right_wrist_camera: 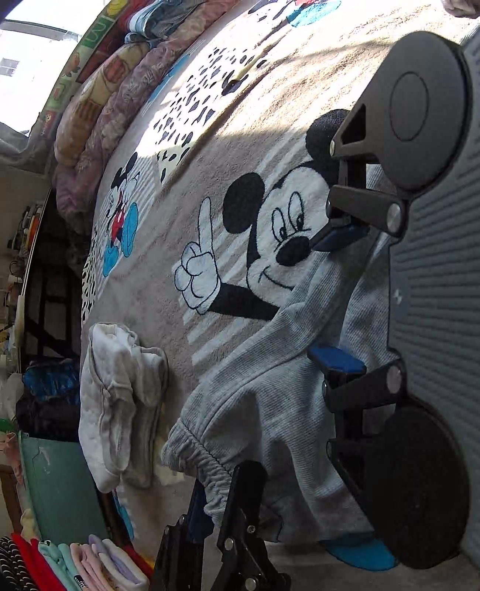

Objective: Fold clothes

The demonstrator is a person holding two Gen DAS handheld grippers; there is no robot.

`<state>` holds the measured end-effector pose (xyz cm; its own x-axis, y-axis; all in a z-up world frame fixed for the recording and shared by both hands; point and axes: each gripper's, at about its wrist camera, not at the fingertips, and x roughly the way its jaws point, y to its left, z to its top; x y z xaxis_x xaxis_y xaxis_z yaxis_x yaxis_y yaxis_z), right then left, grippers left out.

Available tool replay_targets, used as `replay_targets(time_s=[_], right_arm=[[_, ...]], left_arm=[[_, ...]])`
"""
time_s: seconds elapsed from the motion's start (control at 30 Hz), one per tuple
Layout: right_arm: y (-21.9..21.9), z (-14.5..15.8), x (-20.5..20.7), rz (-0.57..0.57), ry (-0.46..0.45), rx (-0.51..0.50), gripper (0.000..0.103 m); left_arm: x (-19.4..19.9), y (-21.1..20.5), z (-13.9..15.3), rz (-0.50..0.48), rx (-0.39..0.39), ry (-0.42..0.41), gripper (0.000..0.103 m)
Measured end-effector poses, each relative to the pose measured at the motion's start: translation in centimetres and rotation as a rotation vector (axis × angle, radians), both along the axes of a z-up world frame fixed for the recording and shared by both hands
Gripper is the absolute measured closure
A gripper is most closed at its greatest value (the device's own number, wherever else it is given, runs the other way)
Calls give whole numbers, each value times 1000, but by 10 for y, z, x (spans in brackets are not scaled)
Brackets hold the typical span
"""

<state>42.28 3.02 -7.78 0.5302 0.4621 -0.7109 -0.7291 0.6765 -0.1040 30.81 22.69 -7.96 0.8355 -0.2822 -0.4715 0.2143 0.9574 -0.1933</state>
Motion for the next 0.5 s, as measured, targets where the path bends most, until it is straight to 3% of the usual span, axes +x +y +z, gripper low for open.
replay_targets(time_s=[0.03, 0.1, 0.17, 0.27, 0.37, 0.5], right_arm=[[-1, 1, 0, -5, 0, 6, 50], [-3, 5, 1, -21, -14, 19, 74], [-5, 7, 2, -39, -17, 36, 74], [-4, 0, 3, -73, -27, 8, 59], [-8, 6, -3, -107, -67, 23, 56], [-25, 22, -16, -145, -109, 94, 56]], left_arm=[[0, 2, 0, 1, -7, -4, 77], [-1, 11, 2, -1, -69, -5, 81], [-1, 22, 6, 5, -145, 1, 81], [6, 38, 2, 74, -272, 78, 81], [18, 41, -15, 152, -265, 185, 75], [3, 45, 10, 161, -254, 66, 74]])
